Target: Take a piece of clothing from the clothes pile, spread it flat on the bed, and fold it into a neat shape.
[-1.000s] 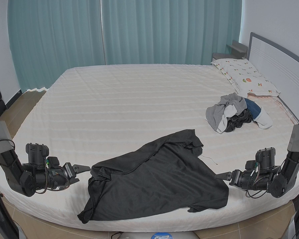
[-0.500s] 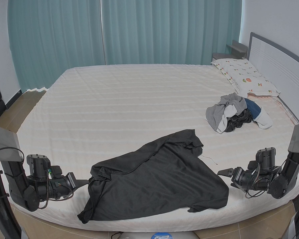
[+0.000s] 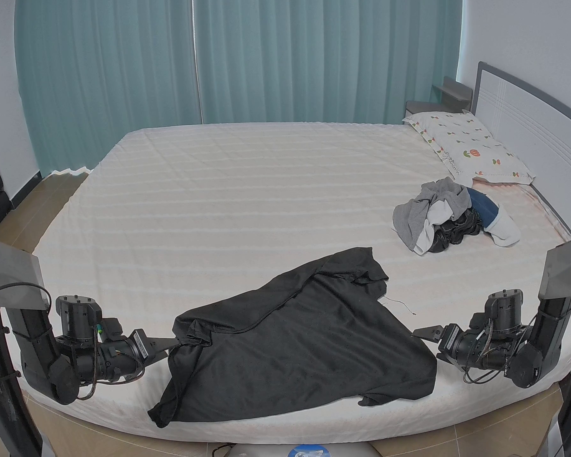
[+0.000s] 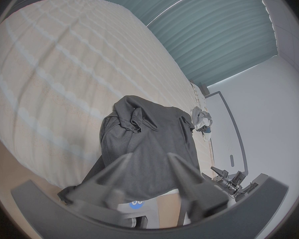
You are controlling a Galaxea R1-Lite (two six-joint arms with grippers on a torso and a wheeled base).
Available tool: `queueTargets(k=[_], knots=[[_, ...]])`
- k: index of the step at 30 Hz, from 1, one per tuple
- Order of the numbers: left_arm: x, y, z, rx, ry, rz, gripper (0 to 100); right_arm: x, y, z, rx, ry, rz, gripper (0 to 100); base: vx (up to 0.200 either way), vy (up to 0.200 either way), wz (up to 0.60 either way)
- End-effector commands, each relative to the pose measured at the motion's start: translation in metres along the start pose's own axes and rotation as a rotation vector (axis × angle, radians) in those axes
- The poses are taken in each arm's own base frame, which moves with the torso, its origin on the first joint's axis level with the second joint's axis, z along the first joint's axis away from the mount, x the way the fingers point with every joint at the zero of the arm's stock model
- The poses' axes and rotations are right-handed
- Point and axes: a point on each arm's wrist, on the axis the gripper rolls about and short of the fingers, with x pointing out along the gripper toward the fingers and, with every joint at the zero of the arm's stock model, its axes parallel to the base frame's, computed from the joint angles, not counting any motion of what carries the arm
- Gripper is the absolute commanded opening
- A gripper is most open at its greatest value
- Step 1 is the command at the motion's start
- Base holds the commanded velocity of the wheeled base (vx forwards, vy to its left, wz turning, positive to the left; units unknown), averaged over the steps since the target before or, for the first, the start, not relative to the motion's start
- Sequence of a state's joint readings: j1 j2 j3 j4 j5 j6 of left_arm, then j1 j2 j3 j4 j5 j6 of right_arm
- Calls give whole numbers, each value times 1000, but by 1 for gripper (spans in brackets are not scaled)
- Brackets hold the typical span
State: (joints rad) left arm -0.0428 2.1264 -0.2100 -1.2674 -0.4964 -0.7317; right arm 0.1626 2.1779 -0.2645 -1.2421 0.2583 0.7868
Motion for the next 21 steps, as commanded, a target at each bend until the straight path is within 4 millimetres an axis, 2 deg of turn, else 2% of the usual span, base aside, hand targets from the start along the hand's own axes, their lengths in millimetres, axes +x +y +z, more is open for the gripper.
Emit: queueTargets(k=[1, 9, 21], knots=[[3, 0, -1, 1, 5, 4, 100, 5, -7, -5, 11, 26, -25, 100, 0, 0, 0], [11, 3, 1, 1, -53, 74, 100, 10, -19, -1, 79, 26, -53, 100, 0, 0, 0], [16, 3, 8, -52, -112, 104, 100, 12, -15, -1, 67, 29, -31, 100, 0, 0, 0]])
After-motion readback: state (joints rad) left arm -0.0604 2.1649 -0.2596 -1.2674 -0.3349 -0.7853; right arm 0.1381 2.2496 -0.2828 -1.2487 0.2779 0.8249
